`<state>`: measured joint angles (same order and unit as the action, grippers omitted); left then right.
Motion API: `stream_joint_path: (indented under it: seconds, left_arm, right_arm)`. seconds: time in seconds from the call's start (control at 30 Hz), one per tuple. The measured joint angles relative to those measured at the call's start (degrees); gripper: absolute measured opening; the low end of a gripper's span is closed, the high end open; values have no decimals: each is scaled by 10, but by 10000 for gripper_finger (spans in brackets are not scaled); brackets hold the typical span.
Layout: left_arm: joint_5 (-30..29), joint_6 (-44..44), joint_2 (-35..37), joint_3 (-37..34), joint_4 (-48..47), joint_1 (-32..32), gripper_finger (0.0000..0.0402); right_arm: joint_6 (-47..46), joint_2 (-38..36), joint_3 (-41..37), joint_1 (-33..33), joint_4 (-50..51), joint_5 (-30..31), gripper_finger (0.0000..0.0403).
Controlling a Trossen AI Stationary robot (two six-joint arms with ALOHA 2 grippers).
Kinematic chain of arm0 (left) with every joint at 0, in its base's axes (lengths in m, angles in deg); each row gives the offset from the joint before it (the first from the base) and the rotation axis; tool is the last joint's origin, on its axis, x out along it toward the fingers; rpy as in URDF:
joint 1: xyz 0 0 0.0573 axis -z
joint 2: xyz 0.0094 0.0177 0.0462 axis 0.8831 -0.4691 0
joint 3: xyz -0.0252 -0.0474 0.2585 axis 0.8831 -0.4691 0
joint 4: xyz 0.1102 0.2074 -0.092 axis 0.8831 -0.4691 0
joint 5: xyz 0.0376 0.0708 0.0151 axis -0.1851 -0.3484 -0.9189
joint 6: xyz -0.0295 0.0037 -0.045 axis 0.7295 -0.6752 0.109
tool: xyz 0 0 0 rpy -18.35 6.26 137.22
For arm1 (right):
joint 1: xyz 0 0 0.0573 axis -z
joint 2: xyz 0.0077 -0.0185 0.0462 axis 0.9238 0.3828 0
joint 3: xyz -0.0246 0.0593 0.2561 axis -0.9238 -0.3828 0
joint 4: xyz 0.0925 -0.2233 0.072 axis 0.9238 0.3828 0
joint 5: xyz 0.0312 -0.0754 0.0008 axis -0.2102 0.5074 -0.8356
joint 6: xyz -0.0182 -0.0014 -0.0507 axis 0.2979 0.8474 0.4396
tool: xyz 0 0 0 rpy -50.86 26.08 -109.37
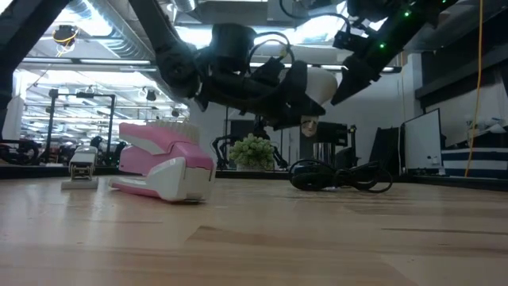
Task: Screw lightbulb
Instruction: Insert the lightbulb into the lamp
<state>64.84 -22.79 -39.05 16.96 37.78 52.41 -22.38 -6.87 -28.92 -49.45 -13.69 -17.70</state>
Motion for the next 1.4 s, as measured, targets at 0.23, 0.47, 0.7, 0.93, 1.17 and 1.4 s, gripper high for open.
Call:
stream_joint_path:
  seconds: [0.23,0.47,0.7,0.93,1.17,1.4]
  left_arm:
    - [2,-19,0,0,-9,-3,145]
    - [1,-34,0,0,-10,-6,144]
    - [-2,-50,0,0,-11,-7,143]
    - [1,-66,0,4,-8,-6,146]
    - [21,-103,-8,44,-18,-6,143]
    - [23,-110,-52,91,-7,-7,145]
  right_arm:
    - [9,0,0,0,-21,-49,248]
    - [19,0,0,0,-22,-84,248]
    - [24,0,0,-1,-20,-22,248]
    - [23,0,0,-1,-19,59,248]
    - [26,0,0,-1,-8,74,248]
    - [27,-5,0,0,31,74,248]
